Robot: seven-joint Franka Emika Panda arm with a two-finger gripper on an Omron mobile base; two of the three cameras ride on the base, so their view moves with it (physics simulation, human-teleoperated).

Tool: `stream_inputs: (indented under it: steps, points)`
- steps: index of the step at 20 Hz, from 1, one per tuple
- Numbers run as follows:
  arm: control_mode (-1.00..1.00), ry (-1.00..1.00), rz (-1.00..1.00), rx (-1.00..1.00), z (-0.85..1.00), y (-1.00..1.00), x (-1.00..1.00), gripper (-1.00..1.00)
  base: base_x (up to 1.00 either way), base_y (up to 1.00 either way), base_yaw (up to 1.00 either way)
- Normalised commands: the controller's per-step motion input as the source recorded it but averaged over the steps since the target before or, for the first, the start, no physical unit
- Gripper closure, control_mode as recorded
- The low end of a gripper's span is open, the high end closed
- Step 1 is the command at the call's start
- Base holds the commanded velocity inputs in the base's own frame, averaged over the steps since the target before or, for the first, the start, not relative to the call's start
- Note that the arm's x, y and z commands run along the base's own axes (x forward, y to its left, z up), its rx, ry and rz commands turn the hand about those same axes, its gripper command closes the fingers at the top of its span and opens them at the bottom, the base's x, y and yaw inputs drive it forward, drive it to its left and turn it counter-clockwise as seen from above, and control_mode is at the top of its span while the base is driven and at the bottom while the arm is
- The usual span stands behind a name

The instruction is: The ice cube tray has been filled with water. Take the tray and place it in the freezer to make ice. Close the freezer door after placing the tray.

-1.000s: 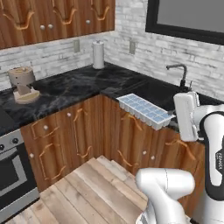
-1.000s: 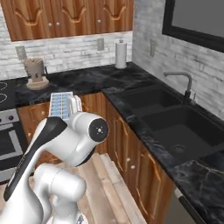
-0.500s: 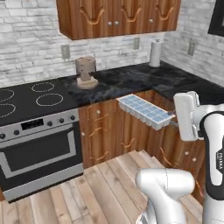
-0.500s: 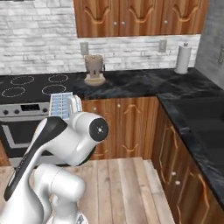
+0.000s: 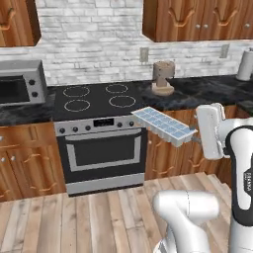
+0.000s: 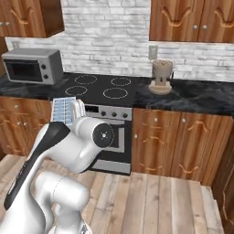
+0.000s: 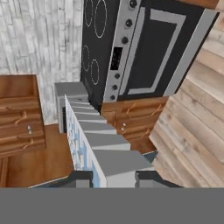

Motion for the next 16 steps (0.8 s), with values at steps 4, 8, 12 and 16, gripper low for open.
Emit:
stream_inputs:
  steps: [4, 8, 12, 16]
  points:
    - [1.0, 0.0, 0.0, 0.0, 0.0, 0.0, 0.0, 1.0, 0.0, 0.61, 0.47]
    - [1.0, 0.0, 0.0, 0.0, 0.0, 0.0, 0.0, 1.0, 0.0, 0.61, 0.46]
    - [1.0, 0.0, 0.0, 0.0, 0.0, 0.0, 0.0, 1.0, 0.0, 0.61, 0.44]
    - [1.0, 0.0, 0.0, 0.0, 0.0, 0.0, 0.0, 1.0, 0.05, 0.59, 0.43]
